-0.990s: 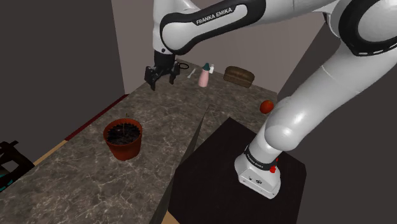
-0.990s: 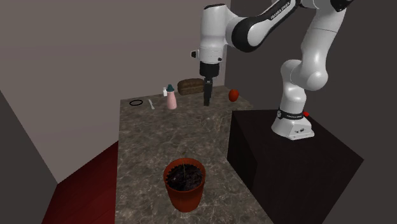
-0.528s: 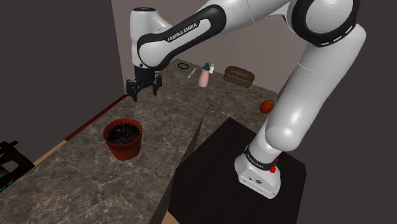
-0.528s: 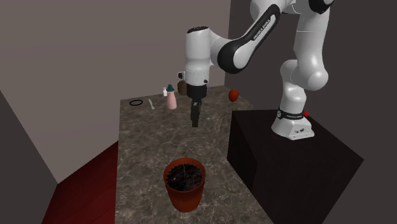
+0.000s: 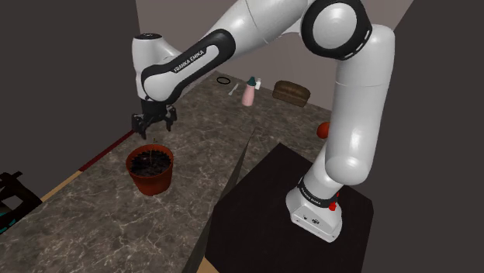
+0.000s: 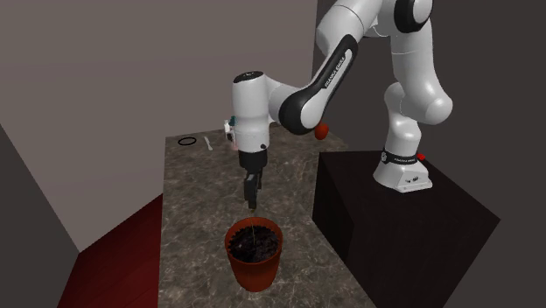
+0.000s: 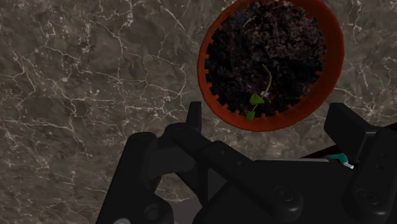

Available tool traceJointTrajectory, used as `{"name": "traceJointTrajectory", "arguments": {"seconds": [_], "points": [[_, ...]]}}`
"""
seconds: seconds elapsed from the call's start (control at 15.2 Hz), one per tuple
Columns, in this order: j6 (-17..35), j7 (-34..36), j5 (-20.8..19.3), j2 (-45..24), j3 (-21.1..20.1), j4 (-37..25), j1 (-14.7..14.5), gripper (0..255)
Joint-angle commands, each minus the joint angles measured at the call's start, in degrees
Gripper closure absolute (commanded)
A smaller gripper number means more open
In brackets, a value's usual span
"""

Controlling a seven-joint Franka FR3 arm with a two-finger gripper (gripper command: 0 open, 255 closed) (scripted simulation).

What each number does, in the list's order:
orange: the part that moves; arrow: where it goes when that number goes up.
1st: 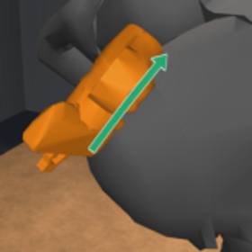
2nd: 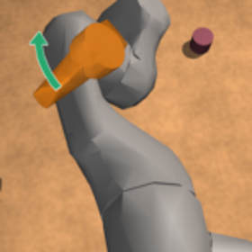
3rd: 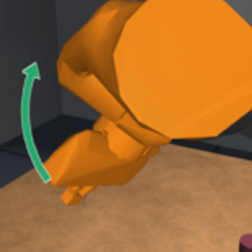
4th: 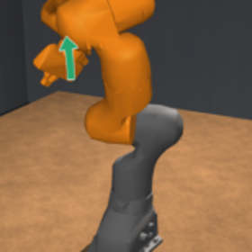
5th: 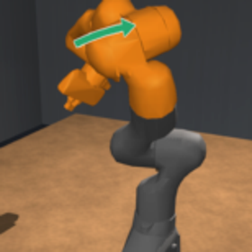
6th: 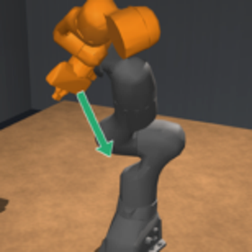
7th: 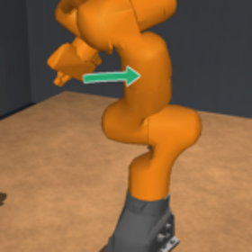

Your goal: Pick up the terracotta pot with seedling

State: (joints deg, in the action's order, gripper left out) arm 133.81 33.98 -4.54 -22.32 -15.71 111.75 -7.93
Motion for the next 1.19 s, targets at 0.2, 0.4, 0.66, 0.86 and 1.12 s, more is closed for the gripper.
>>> {"name": "traceJointTrajectory", "arguments": {"seconds": [0.2,0.4,0.66,0.86,1.12], "points": [[2.1,0.7,-0.9,-4.0,0.5,-1.7,-0.7,0],[3.8,1.0,-1.4,-5.6,0.8,-1.6,-1.0,0],[4.1,1.0,-1.5,-5.8,0.9,-1.5,-1.0,255],[4.1,1.0,-1.5,-5.8,0.9,-1.5,-1.0,255],[4.1,1.0,-1.5,-5.8,0.9,-1.5,-1.0,255]]}}
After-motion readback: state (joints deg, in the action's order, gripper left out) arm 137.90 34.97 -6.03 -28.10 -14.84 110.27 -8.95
